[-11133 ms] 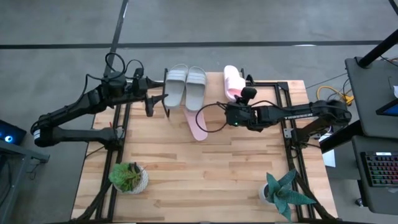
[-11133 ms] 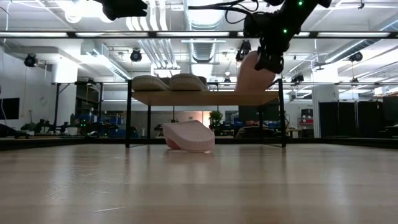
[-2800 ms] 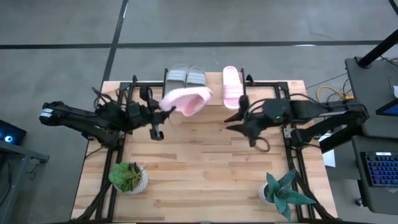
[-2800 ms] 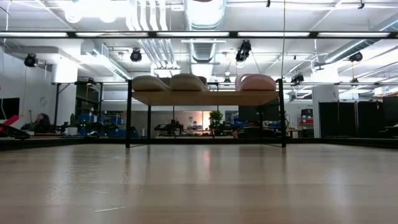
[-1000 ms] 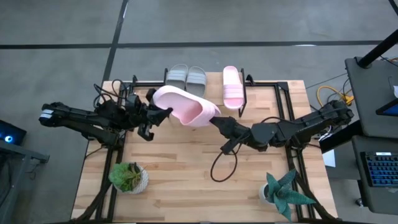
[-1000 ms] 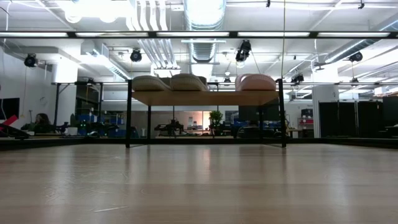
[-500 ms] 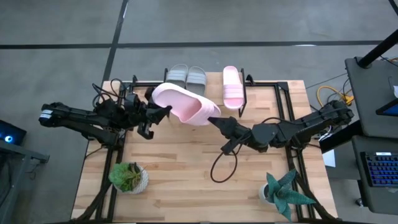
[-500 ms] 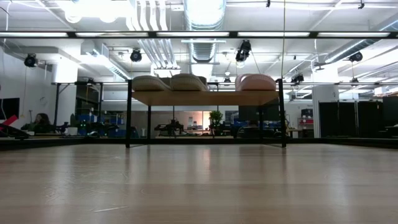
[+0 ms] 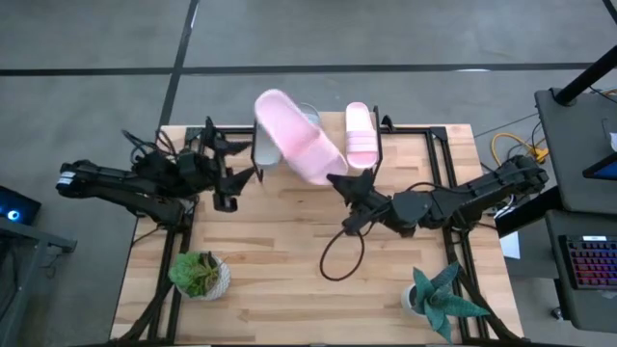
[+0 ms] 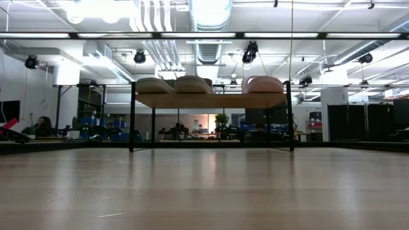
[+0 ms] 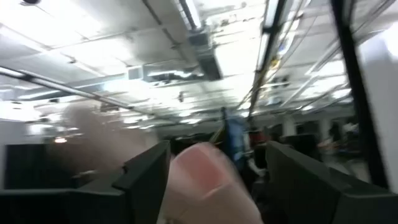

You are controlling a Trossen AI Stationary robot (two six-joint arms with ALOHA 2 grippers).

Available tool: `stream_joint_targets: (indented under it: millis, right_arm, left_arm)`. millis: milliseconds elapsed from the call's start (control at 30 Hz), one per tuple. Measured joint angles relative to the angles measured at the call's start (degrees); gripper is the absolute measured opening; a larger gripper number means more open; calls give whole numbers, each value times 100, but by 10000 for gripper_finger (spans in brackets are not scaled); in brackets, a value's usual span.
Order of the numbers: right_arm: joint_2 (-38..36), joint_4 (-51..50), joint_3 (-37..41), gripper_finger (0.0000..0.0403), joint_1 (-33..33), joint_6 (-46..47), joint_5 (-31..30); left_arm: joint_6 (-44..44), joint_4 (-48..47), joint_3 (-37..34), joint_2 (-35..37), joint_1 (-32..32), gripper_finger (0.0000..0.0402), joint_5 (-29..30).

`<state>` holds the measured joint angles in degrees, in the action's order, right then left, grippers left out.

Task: Pick and place slides into the shelf
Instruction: Put the pink slide on the shelf

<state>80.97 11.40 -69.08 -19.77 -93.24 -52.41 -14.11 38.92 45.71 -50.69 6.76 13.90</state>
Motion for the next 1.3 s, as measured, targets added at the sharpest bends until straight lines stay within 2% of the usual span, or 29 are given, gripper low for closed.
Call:
stream_joint_targets:
  millis: [167, 300, 600, 767, 900, 1000, 1133, 1300]
  right_arm:
    - [-2, 1, 0, 19, 11, 992, -383]
    - [-2, -3, 0, 18, 17, 1715, -749]
    - [9, -23, 0, 18, 107, 3596, -1460]
    - [13, -85, 0, 18, 165, 4542, -1833]
    - [13, -333, 0, 16, 207, 5316, -1809]
    - [14, -902, 0, 16, 270, 6160, -1714]
    - [20, -1652, 0, 16, 439, 7404, -938]
    - [23, -2218, 0, 16, 769, 8474, -96]
  left_arm:
    - [-579, -1164, -11, 552, 3, 263, 815]
    - [-619, -1806, -13, 915, -1, 264, 1374]
    - [-1427, -2003, -17, 1083, -1, 265, 2254]
    - [-1955, -2074, -20, 959, -1, 265, 2985]
    - [-1996, -2071, -20, 884, -1, 265, 3325]
    - [-2240, -2073, -20, 874, 3, 265, 3527]
    - [-2287, -2070, -31, 842, 3, 265, 3800]
    - [-2288, -2086, -35, 786, -1, 265, 3907]
